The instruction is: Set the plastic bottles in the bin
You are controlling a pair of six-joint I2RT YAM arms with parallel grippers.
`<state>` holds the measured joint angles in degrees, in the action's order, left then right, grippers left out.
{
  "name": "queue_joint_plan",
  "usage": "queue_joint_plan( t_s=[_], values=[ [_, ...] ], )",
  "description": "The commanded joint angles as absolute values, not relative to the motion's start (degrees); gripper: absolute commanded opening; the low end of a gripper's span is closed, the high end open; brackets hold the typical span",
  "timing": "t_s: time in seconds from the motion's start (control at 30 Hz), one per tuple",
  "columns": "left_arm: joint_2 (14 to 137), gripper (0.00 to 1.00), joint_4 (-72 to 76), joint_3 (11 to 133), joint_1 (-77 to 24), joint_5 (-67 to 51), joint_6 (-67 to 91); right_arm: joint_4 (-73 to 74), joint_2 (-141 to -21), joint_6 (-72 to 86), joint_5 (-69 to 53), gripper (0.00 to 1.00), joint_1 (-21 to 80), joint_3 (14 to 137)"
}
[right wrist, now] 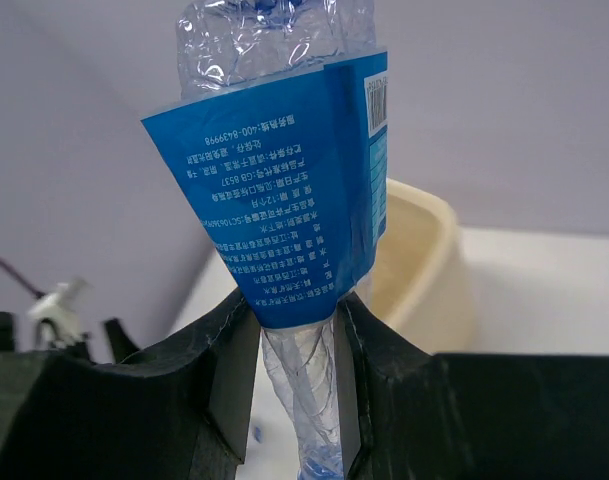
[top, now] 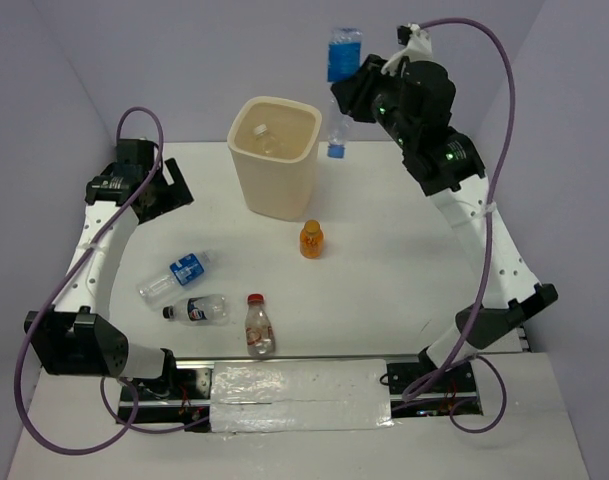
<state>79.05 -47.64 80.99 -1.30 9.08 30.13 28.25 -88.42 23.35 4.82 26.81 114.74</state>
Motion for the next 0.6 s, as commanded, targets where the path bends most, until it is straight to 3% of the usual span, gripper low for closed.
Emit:
queue_joint_plan(
  t_s=[0.0,0.07,0.2,0.37,0.57],
  values=[
    [75.3,0.99,-47.7,80.7,-1.1,9.6,29.1,20.0,-96.7,25.3,0.3,0.27,28.7,119.1],
    [74.6,0.99,-48.0,80.4,-1.1,9.2,28.6,16.9,-100.8,25.4,0.3,0.28,30.7,122.3],
    [73.7,0.99,-48.2,79.9,-1.1,8.4,27.7,-3.0,-102.4,21.8,7.0,0.29,34.4,114.6],
    [72.4,0.99,-48.3,78.9,-1.1,7.1,26.7,3.8,-113.7,22.9,9.8,0.29,34.6,128.2],
    [73.1,0.99,-48.8,79.1,-1.1,6.9,26.8,0.4,-115.9,22.5,11.2,0.29,34.7,125.3]
  ],
)
